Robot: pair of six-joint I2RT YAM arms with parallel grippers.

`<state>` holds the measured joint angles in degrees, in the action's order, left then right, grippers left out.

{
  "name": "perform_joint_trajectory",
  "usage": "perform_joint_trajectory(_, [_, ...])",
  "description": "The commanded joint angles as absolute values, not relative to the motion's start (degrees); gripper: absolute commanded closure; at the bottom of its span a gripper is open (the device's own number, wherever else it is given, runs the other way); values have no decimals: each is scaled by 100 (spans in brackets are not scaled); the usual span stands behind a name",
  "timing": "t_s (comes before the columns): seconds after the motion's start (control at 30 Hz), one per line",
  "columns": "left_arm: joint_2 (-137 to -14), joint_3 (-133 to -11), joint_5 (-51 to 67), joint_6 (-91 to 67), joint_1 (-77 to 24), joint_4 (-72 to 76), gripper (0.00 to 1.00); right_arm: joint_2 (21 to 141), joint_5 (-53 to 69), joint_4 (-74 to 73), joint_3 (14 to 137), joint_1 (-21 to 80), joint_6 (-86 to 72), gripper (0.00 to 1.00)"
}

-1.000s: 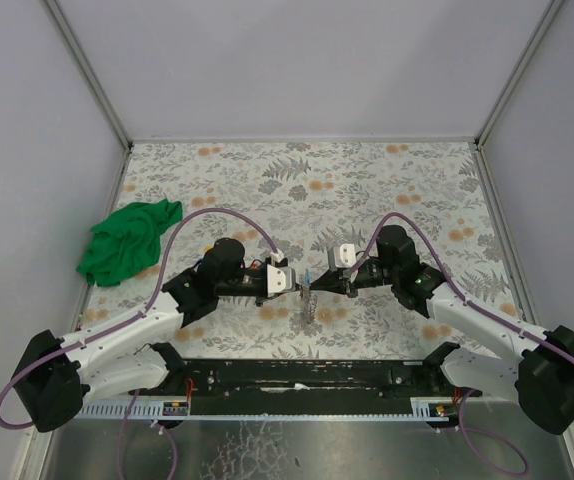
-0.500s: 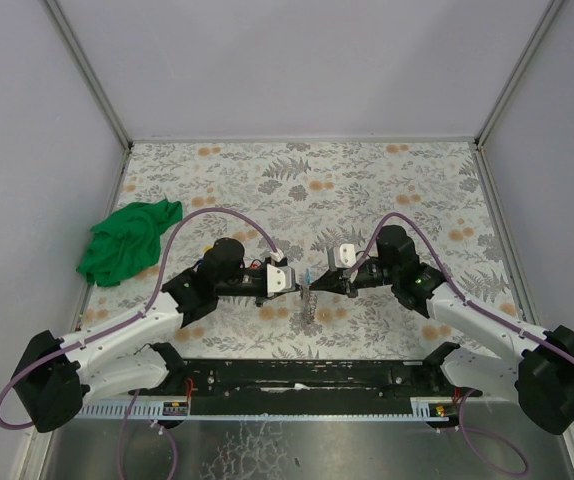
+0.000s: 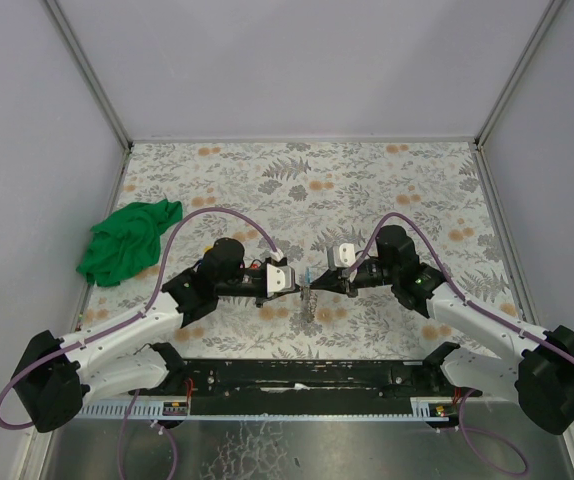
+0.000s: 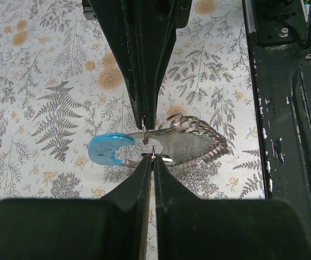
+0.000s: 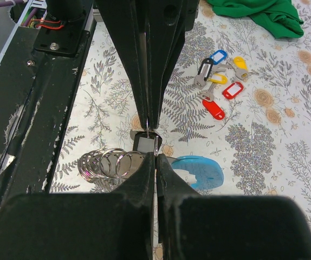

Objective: Put the keys on the keyring

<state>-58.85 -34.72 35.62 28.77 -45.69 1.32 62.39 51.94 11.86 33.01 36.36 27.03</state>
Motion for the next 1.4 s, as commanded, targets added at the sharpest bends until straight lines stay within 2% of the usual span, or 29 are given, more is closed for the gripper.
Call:
perform_joint_trajectory(0.0, [-5869,-3621,3558,2744,-4536,358,100,6196,5296,1382,3444,3615,2766,100])
perform_joint_trajectory(1.37, [-5956,-3691,3497,2528,-4535,496,100,6190,5273,1369,3469,3618,2729,100])
